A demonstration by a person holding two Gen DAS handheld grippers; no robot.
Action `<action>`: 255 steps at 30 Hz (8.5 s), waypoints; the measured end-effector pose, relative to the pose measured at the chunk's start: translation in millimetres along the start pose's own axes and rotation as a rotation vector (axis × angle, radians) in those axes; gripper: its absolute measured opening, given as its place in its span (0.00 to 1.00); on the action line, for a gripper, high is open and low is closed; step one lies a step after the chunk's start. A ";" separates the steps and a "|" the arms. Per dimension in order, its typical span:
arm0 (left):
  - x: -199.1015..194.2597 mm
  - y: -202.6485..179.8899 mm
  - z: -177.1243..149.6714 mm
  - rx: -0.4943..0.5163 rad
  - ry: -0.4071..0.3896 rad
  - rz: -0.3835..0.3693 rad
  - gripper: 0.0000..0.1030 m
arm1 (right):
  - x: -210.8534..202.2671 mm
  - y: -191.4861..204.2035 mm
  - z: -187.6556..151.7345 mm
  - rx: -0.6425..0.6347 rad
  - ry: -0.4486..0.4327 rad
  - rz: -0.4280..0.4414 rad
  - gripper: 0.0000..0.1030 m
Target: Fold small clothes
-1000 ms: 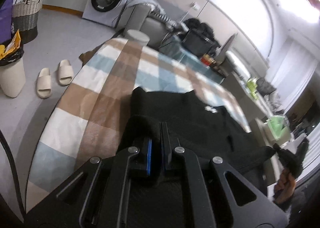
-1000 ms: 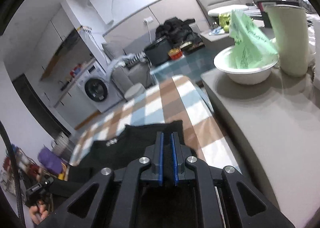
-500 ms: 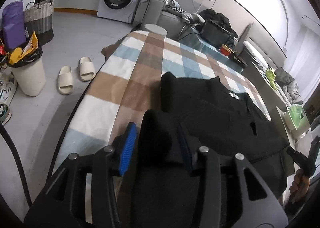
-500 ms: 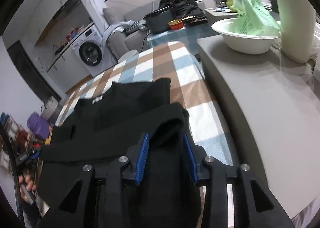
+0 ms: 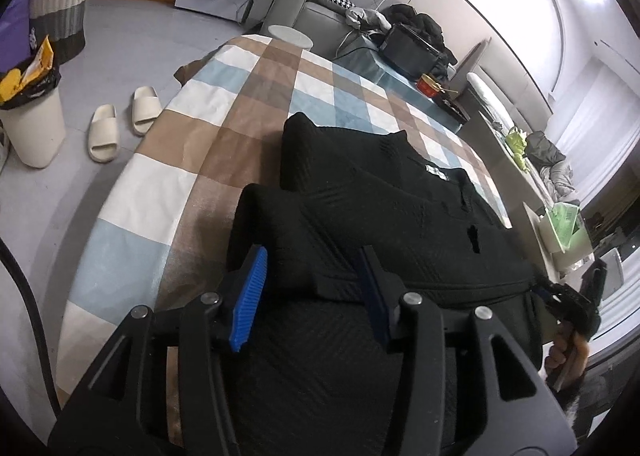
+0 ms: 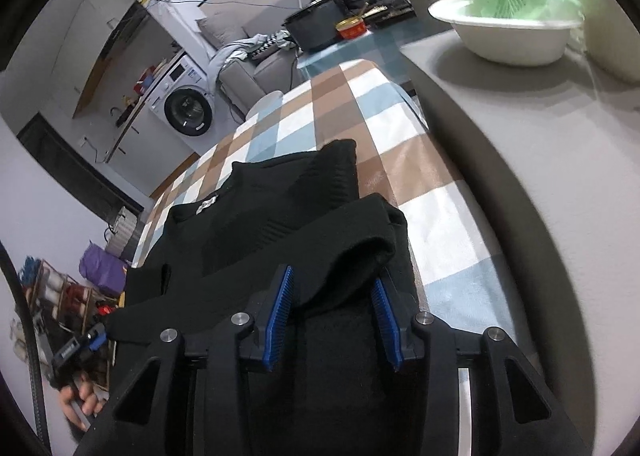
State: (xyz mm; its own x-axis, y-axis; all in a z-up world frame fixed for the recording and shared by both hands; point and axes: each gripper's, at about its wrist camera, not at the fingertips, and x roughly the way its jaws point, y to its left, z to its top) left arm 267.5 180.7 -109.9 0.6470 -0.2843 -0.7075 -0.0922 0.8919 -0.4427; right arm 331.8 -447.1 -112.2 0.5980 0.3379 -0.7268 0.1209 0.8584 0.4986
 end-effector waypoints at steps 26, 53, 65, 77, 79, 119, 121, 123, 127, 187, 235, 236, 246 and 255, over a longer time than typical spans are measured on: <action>30.6 27.8 6.1 -0.125 0.059 -0.007 0.34 | 11.4 4.4 -2.4 -0.011 0.042 0.005 0.40; 13.6 -9.5 107.3 -0.079 -0.156 -0.088 0.03 | -8.5 46.3 77.5 0.056 -0.269 0.076 0.04; 78.2 29.7 148.2 -0.234 -0.128 0.015 0.03 | 57.1 37.0 114.3 0.161 -0.162 -0.007 0.09; 79.7 -6.9 98.9 -0.037 0.002 0.012 0.06 | 73.1 40.9 68.3 0.081 0.051 -0.011 0.35; 86.0 -17.0 87.6 0.003 0.052 0.014 0.06 | 82.4 44.4 61.3 0.074 0.093 0.024 0.41; 94.5 -40.8 117.7 0.030 0.006 -0.013 0.37 | 39.2 62.4 66.1 -0.073 -0.012 0.044 0.51; 87.5 -39.5 114.4 0.024 -0.002 -0.023 0.40 | 33.1 56.6 65.2 -0.067 -0.019 0.030 0.54; 83.1 -41.2 106.3 0.039 0.010 -0.016 0.40 | 33.6 52.4 62.0 -0.070 -0.005 0.011 0.55; 74.6 -43.4 86.2 0.076 0.029 0.005 0.40 | 43.1 58.4 53.5 -0.124 0.032 -0.050 0.55; -62.7 -19.4 -112.1 0.148 -0.014 0.255 0.99 | -61.0 -7.0 -100.5 -0.255 0.063 -0.088 0.78; -47.2 -109.4 -141.0 0.373 0.004 0.098 0.86 | -46.0 109.2 -119.5 -0.552 0.019 0.005 0.65; -36.8 -117.2 -145.4 0.391 0.025 0.086 0.86 | -41.2 113.0 -121.3 -0.559 0.033 0.009 0.65; 13.7 -146.9 -164.9 0.549 0.104 0.159 0.99 | 16.1 139.8 -151.8 -0.752 0.106 -0.104 0.65; 1.2 -119.5 -161.7 0.529 0.129 0.155 0.99 | -31.4 65.4 -141.5 -0.651 0.096 -0.106 0.61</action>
State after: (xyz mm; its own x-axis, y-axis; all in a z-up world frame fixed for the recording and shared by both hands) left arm 156.9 17.0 -146.9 0.5549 -0.1467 -0.8189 0.2343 0.9720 -0.0154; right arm 208.8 -346.9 -123.6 0.5323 0.2456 -0.8101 -0.3461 0.9365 0.0565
